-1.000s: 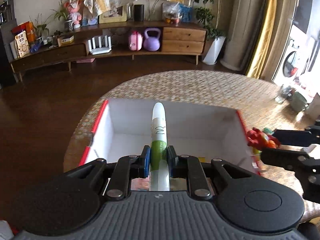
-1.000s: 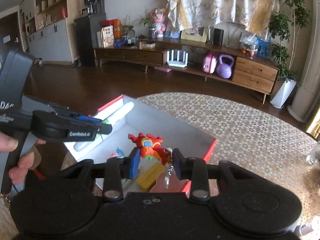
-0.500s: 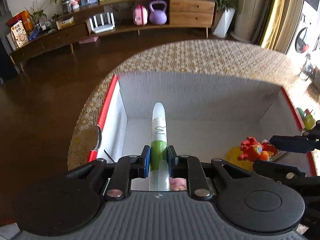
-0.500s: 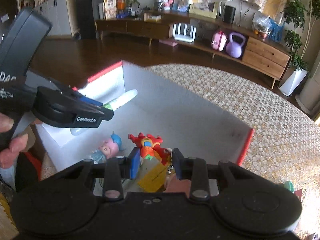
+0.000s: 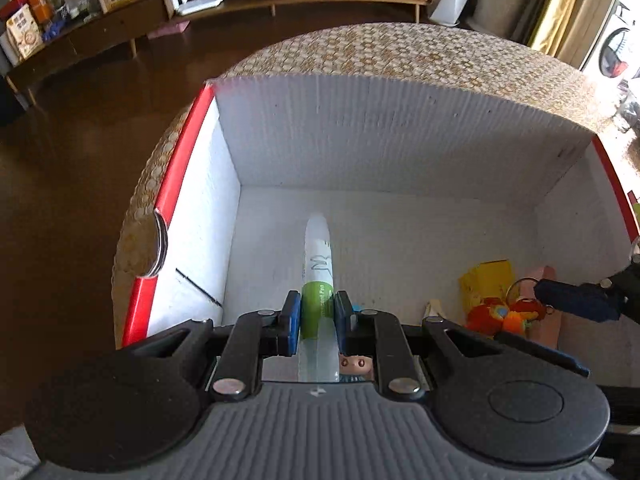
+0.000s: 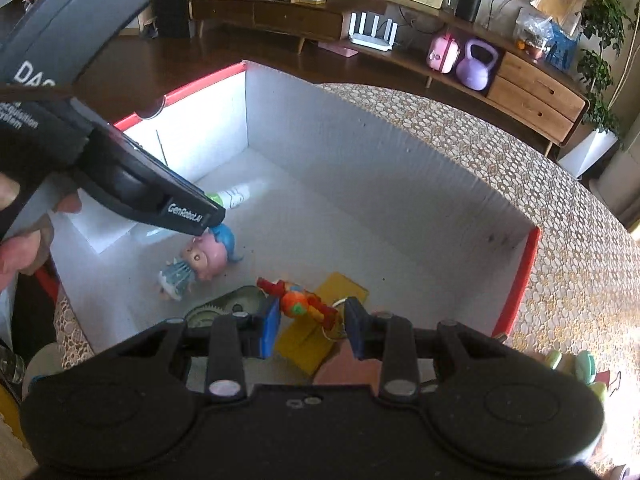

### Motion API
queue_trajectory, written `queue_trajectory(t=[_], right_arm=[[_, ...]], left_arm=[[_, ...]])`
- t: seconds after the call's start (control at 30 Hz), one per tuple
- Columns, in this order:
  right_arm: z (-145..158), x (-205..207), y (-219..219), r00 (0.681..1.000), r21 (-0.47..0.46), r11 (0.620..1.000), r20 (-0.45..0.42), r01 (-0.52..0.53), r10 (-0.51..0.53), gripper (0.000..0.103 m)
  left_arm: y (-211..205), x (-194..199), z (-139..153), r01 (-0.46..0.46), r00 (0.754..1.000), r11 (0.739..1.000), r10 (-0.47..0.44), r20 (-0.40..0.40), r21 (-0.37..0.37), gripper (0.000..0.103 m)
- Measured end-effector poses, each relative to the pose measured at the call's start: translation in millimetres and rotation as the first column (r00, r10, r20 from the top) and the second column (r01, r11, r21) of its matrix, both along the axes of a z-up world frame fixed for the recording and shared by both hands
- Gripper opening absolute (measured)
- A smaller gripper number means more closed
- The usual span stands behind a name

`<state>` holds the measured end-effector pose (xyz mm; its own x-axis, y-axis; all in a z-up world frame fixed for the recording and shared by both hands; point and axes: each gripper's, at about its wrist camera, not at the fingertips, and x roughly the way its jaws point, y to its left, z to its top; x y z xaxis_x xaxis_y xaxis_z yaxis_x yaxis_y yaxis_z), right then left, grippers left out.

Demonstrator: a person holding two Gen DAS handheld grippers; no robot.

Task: Organize rigid objects
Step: 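Open both tools to drop the marker and keychain into the box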

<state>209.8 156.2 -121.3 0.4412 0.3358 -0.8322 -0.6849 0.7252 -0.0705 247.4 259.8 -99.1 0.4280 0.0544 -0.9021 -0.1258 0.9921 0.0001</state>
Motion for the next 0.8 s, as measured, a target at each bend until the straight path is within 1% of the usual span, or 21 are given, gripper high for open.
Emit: queue_trajectory(t=[0.27, 0.33, 0.43, 0.7, 0.8], right_arm=[[6.3, 1.8, -9.4, 1.0, 0.043, 0.999, -0.024, 0.009, -0.008, 0.038], [9.5, 0.0, -13.0, 1.0, 0.063, 0.998, -0.026, 0.009, -0.008, 0.042], [14.8, -2.5, -19.0, 1.0, 0.09, 0.996, -0.029, 0.015, -0.012, 0.045], [38.1, -14.4, -35.8, 1.0, 0.162, 0.987, -0.017, 0.016, -0.014, 0.048], [48.5, -21.0, -43.2, 1.0, 0.189, 0.982, -0.006, 0.017, -0.017, 0.053]], left_arm=[[0.8, -0.6, 0.8, -0.018, 1.0, 1.0, 0.018, -0.011, -0.018, 0.017], [-1.1, -3.5, 2.9, -0.027, 1.0, 0.999, 0.027, -0.006, -0.025, 0.018], [-2.2, -9.1, 7.7, -0.023, 0.999, 0.999, 0.024, 0.023, -0.031, 0.018], [-13.5, -25.9, 31.6, -0.026, 0.994, 1.0, 0.027, 0.104, -0.013, 0.018], [-18.8, -35.4, 42.9, -0.017, 0.99, 1.0, 0.017, 0.137, -0.004, 0.018]])
